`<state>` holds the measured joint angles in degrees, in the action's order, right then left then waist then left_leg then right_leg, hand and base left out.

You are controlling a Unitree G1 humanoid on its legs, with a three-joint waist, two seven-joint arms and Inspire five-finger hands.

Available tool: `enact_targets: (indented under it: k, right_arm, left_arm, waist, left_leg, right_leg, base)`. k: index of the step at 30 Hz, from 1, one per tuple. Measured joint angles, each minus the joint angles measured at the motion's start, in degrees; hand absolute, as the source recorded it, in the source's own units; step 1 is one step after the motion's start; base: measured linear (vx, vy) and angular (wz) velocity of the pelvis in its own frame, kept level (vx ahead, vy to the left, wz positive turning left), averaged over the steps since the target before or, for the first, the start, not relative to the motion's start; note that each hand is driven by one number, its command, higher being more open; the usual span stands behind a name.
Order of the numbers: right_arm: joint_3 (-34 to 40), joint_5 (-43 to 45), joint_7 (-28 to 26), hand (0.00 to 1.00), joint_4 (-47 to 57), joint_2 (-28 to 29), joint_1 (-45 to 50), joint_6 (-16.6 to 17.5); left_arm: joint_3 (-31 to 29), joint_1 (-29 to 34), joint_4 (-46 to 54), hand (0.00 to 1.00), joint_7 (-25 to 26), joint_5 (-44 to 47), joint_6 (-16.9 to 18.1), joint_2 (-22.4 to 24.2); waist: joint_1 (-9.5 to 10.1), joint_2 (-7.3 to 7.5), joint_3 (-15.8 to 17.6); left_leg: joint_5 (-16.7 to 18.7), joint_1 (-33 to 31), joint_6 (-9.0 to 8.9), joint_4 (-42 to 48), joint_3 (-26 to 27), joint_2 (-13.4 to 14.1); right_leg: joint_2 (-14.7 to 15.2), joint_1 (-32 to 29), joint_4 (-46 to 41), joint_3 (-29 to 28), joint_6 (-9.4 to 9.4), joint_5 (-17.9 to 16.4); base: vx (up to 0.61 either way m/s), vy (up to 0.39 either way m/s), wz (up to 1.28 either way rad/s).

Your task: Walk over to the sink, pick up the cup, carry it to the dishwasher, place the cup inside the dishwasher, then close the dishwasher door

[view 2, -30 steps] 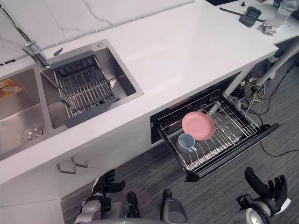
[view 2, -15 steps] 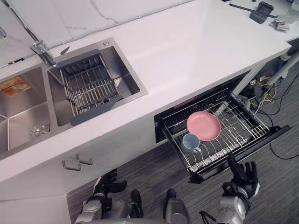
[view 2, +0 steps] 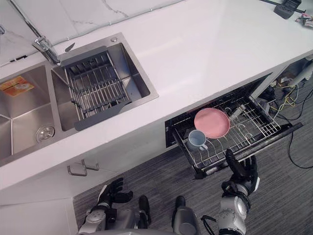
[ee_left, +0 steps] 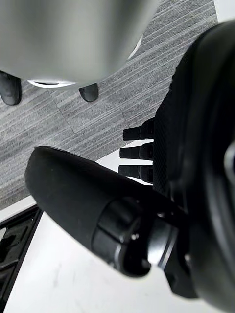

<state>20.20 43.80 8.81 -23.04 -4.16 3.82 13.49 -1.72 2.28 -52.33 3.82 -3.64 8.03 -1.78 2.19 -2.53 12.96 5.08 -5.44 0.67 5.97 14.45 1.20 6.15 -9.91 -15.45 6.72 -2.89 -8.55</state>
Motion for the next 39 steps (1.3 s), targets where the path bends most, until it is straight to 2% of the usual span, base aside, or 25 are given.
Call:
enact_targets:
  k: [4,8,12,15,19,21,25,28,34,39]
  right_arm:
    - [-7.3,0.0,0.0,0.9,1.7,-0.6,-1.0,0.0]
    - [-11.5,0.0,-0.1,0.9,1.7,-1.2,-4.4,0.0]
    - [-15.3,-0.1,-0.8,0.9,0.9,-4.0,-9.0,0.0]
    - [-17.3,-0.7,-2.3,0.9,-4.6,-6.5,-16.0,0.0]
    - [-17.2,-3.5,-2.9,0.9,-17.1,-11.4,-29.7,-0.7]
    - [-16.0,-3.6,-2.0,0.9,-19.3,-12.3,-32.0,-0.7]
    - [-15.5,-3.7,-0.6,0.9,-23.2,-16.8,-36.8,-2.8]
    - [-14.9,-3.7,0.5,0.9,-23.7,-17.5,-38.6,-3.4]
    - [-15.1,-5.9,1.2,0.9,-23.2,-17.4,-38.8,-3.4]
    - [-16.3,-7.5,-1.2,0.9,-14.9,-17.0,-30.8,-3.2]
  left_arm:
    - [0.1,0.1,-0.4,0.9,0.0,-0.9,0.0,-0.3]
    - [1.1,0.4,-0.6,0.9,0.0,-1.0,0.0,-1.1]
    - [1.1,0.5,-0.3,0.9,0.1,-0.9,0.4,-1.0]
    - [1.1,0.4,0.2,0.9,0.1,-0.9,0.8,-1.0]
    - [1.2,-0.2,2.5,0.9,0.0,-0.8,1.9,-1.1]
    - [1.1,-0.3,3.3,0.9,0.1,-0.7,2.4,-1.4]
    - [1.3,-1.1,3.0,0.9,0.1,-0.8,2.3,-1.7]
    - [1.3,-1.7,3.1,0.9,0.1,-0.7,2.2,-1.8]
    - [1.3,-2.1,2.8,0.9,0.1,-0.7,2.1,-1.9]
    - [1.3,-2.3,2.6,0.9,0.5,-0.7,1.8,-1.9]
  waist:
    - [-0.09,-0.28,0.2]
    - [-0.06,-0.6,0.5]
    - [0.08,-1.55,1.5]
    - [0.07,-2.0,3.0]
    - [0.72,-2.97,7.0]
    - [1.11,-3.22,8.1]
    - [1.11,-4.05,8.9]
    - [1.12,-4.23,10.0]
    - [1.01,-4.21,10.0]
    - [0.71,-4.06,10.0]
  left_leg:
    - [-1.1,0.0,0.01,-1.2,-1.2,-0.3]
    - [-2.1,-0.6,0.11,-1.9,-2.7,-0.5]
    - [-2.7,-1.6,0.61,-1.9,-3.6,-0.9]
    - [-3.0,-2.0,1.02,-1.6,-3.9,-1.2]
    - [-3.6,-3.5,1.82,-0.7,-4.4,-1.5]
    - [-4.0,-4.5,2.24,-0.5,-4.5,-1.4]
    - [-4.7,-6.3,2.56,-0.5,-5.2,-1.6]
    - [-5.0,-6.8,2.14,-0.6,-5.7,-1.3]
    - [-5.5,-7.8,1.84,-0.6,-6.2,-0.8]
    - [-5.5,-7.6,1.58,-0.9,-7.6,-0.9]
  right_leg:
    - [0.0,0.1,0.4,0.9,0.11,0.1]
    - [0.1,0.4,1.5,2.3,0.21,0.8]
    - [-0.1,1.2,4.1,3.2,0.08,2.6]
    - [-0.3,1.7,5.7,3.2,-0.13,4.0]
    - [0.0,1.3,6.9,3.6,-0.25,5.8]
    - [0.1,0.4,6.8,3.7,-0.21,6.3]
    - [0.4,-1.3,6.2,4.3,-0.18,6.7]
    - [0.1,-1.7,6.1,4.7,0.13,6.7]
    - [-0.9,-2.4,6.8,5.0,0.58,6.8]
    - [-1.1,-1.5,7.8,5.7,0.64,6.9]
  base:
    - [-0.01,-0.013,0.14]
    - [-0.02,-0.005,0.21]
    - [-0.03,0.029,0.1]
    - [-0.04,0.041,0.01]
    - [-0.09,0.044,0.06]
    - [-0.09,0.03,0.05]
    - [-0.06,0.025,0.07]
    - [-0.02,-0.005,0.07]
    - [0.03,-0.022,-0.01]
    - [0.04,-0.012,0.07]
